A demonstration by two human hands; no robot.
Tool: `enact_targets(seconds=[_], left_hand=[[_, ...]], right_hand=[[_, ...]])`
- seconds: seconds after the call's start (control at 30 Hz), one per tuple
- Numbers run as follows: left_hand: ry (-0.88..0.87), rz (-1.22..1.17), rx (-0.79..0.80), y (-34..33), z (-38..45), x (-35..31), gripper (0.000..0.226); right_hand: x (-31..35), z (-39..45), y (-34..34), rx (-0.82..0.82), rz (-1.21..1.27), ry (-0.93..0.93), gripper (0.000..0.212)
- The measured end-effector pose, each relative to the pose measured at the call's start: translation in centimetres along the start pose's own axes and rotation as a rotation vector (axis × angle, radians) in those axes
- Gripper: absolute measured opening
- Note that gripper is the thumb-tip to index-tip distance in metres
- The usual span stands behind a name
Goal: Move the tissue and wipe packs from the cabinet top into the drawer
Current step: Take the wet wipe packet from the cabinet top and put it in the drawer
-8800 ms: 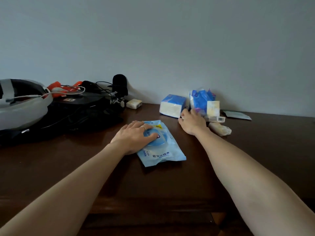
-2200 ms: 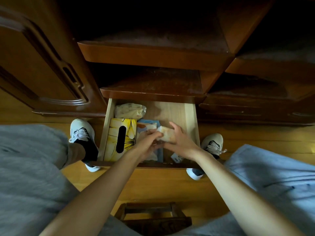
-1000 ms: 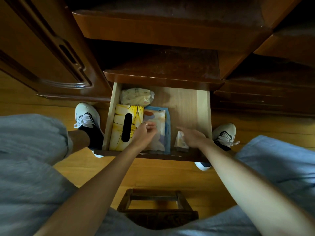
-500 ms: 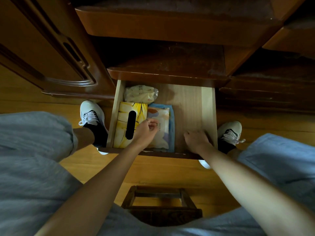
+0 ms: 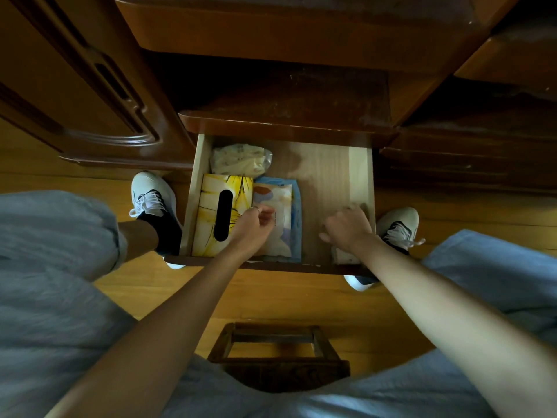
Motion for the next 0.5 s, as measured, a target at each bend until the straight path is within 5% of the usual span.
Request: enact_targets(seconds=[0.17, 0.4, 0.5], left_hand=[[0.023, -0.039, 0.007, 0.3, -0.2, -0.2, 0.016], [-0.032, 0.063, -0.007, 0.5, -1.0, -0.7, 0.023], [-0.162, 0.314, -0.027, 1.6, -1.5, -1.1, 0.028]], right_hand=[[0.6, -1.2, -2.0, 0.2, 0.043, -0.043, 0.013], [1.0, -0.7, -1.2, 0.167, -0.066, -0.073, 0.034], [1.0, -0.9, -1.4, 0.194, -0.087, -0.14, 0.026]])
Point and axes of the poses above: each hand's wrist, its own z-axis towards the middle knuckle, its own y-axis out of the back of the hand, x = y × z, the point moved 3 cm from there along z, towards the middle knuckle, and after that the axes turned 5 degrees about -y, right-handed, at the moved point
